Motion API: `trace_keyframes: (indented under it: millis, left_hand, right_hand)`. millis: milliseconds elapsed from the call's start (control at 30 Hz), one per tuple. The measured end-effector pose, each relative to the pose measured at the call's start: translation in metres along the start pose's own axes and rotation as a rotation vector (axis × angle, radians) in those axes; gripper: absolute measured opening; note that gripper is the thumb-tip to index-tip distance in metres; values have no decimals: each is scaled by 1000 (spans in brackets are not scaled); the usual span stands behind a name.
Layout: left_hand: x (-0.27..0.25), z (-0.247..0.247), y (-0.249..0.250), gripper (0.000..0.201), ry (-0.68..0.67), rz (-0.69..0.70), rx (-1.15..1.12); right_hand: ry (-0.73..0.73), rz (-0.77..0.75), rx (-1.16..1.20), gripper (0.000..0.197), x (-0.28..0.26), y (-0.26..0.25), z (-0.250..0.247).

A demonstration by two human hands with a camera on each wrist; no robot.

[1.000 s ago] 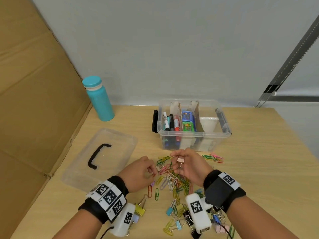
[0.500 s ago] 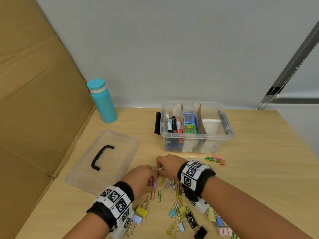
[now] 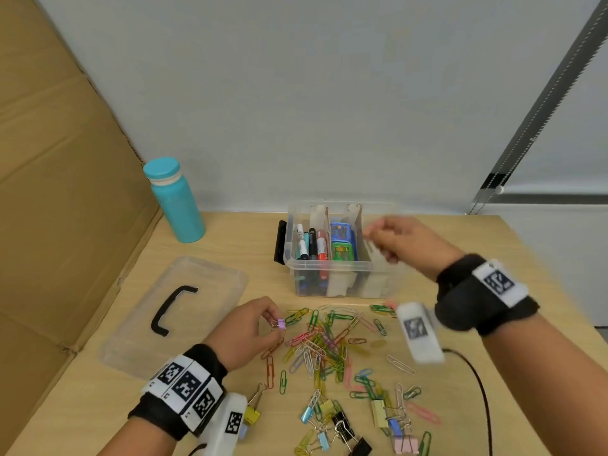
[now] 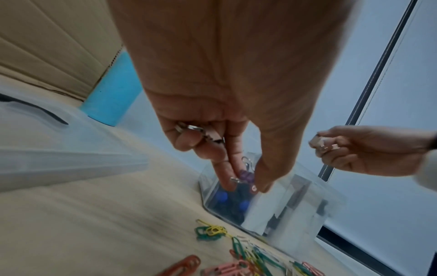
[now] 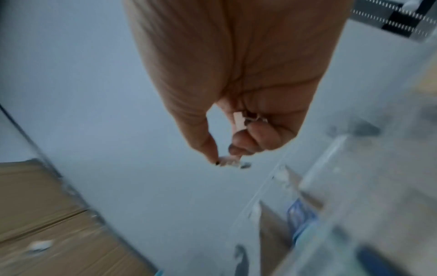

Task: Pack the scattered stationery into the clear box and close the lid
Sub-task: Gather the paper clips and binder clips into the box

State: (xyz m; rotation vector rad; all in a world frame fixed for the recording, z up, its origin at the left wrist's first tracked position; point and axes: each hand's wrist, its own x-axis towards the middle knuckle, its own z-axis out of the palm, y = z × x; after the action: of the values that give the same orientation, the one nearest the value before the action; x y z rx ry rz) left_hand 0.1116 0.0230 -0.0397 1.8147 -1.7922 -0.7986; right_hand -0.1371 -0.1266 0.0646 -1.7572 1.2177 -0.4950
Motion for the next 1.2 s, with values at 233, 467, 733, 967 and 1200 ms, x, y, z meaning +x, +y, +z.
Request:
trace_keyframes:
  millis: [233, 467, 733, 967, 1200]
  left_hand:
    - [5, 10, 13, 14, 6, -14, -32]
    - [-7, 17, 19, 14, 25, -15, -55]
    - [-10, 28, 33, 13, 160, -3, -145]
    - [84, 13, 129, 12, 250, 210, 106]
    - [228, 21, 188, 24, 30, 99, 626]
  right_hand:
    - [145, 259, 44, 7, 104, 18, -21]
    - [164, 175, -252, 31, 100, 20, -22]
    - [438, -136, -592, 45, -6, 80, 6]
    - [475, -100, -538, 58, -15, 109, 33]
    - [496, -102, -573, 74, -10, 107, 26]
